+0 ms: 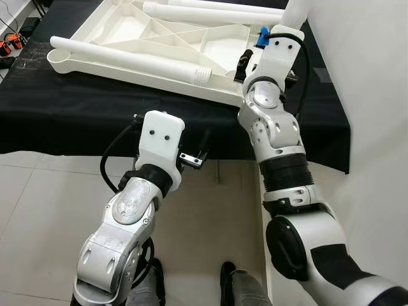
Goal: Building children table
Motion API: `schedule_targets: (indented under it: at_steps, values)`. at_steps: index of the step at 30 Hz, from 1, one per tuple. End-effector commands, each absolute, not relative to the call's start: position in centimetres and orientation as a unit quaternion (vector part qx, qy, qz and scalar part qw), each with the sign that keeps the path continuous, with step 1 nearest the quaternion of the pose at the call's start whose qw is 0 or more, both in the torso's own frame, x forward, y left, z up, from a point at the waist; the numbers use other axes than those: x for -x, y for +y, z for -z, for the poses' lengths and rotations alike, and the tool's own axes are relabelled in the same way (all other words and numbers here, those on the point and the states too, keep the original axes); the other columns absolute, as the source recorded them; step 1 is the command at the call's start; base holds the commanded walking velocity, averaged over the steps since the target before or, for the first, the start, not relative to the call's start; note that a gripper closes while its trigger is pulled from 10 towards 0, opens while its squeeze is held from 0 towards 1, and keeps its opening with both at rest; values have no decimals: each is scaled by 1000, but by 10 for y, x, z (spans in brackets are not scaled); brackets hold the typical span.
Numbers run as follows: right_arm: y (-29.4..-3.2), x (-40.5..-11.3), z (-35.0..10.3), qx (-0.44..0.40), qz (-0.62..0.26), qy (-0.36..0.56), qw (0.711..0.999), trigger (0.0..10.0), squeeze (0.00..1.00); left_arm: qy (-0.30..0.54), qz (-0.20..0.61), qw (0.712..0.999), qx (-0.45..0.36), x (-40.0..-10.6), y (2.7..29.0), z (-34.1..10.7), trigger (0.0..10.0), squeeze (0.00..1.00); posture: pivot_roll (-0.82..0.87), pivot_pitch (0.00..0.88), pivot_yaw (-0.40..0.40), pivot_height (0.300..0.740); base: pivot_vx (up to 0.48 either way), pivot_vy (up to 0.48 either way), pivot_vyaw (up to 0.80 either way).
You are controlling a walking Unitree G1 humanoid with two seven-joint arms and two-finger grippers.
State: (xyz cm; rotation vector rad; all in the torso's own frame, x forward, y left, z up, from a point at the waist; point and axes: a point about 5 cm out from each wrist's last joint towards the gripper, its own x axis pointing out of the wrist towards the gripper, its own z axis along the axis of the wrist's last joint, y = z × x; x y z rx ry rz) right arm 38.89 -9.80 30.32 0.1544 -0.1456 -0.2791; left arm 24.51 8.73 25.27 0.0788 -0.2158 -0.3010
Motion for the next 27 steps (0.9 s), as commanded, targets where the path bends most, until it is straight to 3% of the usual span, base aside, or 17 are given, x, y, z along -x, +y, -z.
schedule_targets:
  at_steps: [1, 27]
  values:
    - [-100, -388, -298, -69, 136, -65, 986, 10000, 0, -104, 152, 982, -40, -245, 88, -250, 10000, 0, 82, 262, -80, 740, 0, 0, 0]
    - [-116, -378, -283, -38, 87, -52, 994, 10000, 0, -110, 150, 981, -47, -251, 90, -247, 10000, 0, 72, 224, -76, 740, 0, 0, 0]
